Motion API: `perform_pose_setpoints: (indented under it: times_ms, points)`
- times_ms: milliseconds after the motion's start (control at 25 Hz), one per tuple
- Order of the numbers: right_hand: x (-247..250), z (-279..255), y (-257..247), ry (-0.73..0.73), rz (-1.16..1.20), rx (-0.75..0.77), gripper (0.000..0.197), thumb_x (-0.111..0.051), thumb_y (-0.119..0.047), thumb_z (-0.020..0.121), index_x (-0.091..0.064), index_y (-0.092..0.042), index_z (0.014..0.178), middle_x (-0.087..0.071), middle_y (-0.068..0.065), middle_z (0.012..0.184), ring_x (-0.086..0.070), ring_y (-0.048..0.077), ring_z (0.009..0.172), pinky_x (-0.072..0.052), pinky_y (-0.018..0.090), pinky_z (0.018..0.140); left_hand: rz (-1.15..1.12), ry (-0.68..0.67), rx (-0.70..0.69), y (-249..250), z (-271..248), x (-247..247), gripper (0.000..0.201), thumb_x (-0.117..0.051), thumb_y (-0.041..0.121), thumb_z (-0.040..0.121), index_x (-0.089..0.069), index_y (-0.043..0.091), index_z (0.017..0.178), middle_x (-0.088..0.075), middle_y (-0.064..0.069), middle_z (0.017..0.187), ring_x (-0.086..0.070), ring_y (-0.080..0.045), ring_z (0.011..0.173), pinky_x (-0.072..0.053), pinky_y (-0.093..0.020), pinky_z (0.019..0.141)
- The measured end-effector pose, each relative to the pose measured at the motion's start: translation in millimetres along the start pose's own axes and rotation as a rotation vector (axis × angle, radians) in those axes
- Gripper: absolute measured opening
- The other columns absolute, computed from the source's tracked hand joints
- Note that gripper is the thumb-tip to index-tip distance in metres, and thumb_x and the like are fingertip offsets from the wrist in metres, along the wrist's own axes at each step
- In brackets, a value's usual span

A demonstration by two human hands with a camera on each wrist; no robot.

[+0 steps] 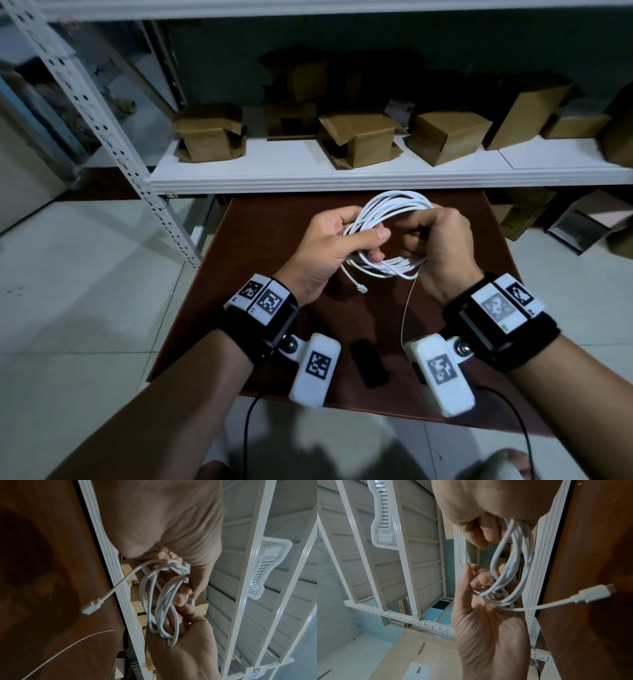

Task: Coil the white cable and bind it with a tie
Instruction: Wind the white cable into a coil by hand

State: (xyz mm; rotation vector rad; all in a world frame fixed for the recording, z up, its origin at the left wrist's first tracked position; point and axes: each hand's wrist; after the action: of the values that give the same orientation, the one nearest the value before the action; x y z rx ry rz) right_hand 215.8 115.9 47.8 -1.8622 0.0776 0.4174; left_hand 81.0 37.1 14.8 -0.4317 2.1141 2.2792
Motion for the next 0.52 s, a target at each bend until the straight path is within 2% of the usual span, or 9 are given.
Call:
perform_pose_setpoints:
  times_ms: [120, 200, 280, 360, 440, 520]
  points:
    - [3, 3, 2, 0.028, 0.033, 0.001, 0.034, -0.05, 0.012, 0.07, -0.035, -0.018, 0.062, -0.025, -0.004, 0.049, -0.016, 0.01, 0.038, -0.013, 0.022, 0.046, 0.038, 0.03, -0.031, -5, 2, -1, 0.012, -0.076, 0.005, 0.091, -0.072, 0.014, 0.085, -0.065, -0.007, 0.076, -0.066, -0.017, 0.064, -0.06, -0.033, 0.075]
    - [4, 7, 6, 0.018, 0.014, -0.001, 0.034, -0.051, 0.012, 0.071, -0.036, -0.018, 0.063, -0.024, -0.004, 0.05, -0.017, 0.01, 0.038, -0.015, 0.021, 0.044, 0.053, 0.025, -0.063, -9, 3, -4, 0.012, -0.068, 0.011, 0.099, -0.065, 0.01, 0.087, -0.06, -0.006, 0.071, -0.06, -0.017, 0.062, -0.057, -0.033, 0.071]
    - [6, 8, 10, -0.063, -0.027, 0.003, 0.035, -0.051, 0.013, 0.074, -0.038, -0.019, 0.064, -0.025, -0.003, 0.053, -0.019, 0.01, 0.04, -0.015, 0.023, 0.045, 0.015, 0.02, -0.057, -13, 6, -6, 0.021, -0.054, 0.015, 0.107, -0.054, 0.008, 0.088, -0.048, -0.003, 0.065, -0.049, -0.014, 0.058, -0.049, -0.031, 0.065]
    - [6, 8, 11, -0.166, -0.123, 0.021, 0.031, -0.053, 0.014, 0.077, -0.048, -0.014, 0.067, -0.031, -0.002, 0.053, -0.026, 0.012, 0.04, -0.017, 0.025, 0.047, -0.012, 0.036, -0.018, -12, 10, -3, 0.025, -0.045, 0.014, 0.112, -0.046, 0.011, 0.087, -0.037, -0.003, 0.064, -0.04, -0.01, 0.052, -0.042, -0.031, 0.06]
    - [6, 8, 10, -0.261, -0.263, 0.064, 0.022, -0.057, 0.015, 0.08, -0.061, -0.006, 0.073, -0.044, 0.001, 0.051, -0.036, 0.014, 0.04, -0.025, 0.023, 0.044, 0.036, 0.032, -0.012, -12, 11, 3, 0.025, -0.042, 0.012, 0.112, -0.045, 0.011, 0.087, -0.034, -0.002, 0.064, -0.037, -0.006, 0.048, -0.036, -0.034, 0.058]
    - [7, 8, 8, -0.342, -0.436, 0.133, 0.015, -0.061, 0.015, 0.081, -0.068, 0.002, 0.08, -0.052, 0.002, 0.051, -0.041, 0.014, 0.04, -0.031, 0.022, 0.042, 0.104, 0.012, -0.017, -16, 12, 7, 0.019, -0.044, 0.009, 0.111, -0.05, 0.005, 0.093, -0.039, 0.005, 0.06, -0.037, -0.002, 0.047, -0.031, -0.035, 0.057]
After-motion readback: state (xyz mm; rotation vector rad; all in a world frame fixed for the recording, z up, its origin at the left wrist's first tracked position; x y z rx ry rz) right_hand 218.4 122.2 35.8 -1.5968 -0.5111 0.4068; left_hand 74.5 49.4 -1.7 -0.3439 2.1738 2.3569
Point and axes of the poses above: each hand's wrist, its own z-axis towards the middle knuckle, its own x-axis out of the back of the hand, y = z × x
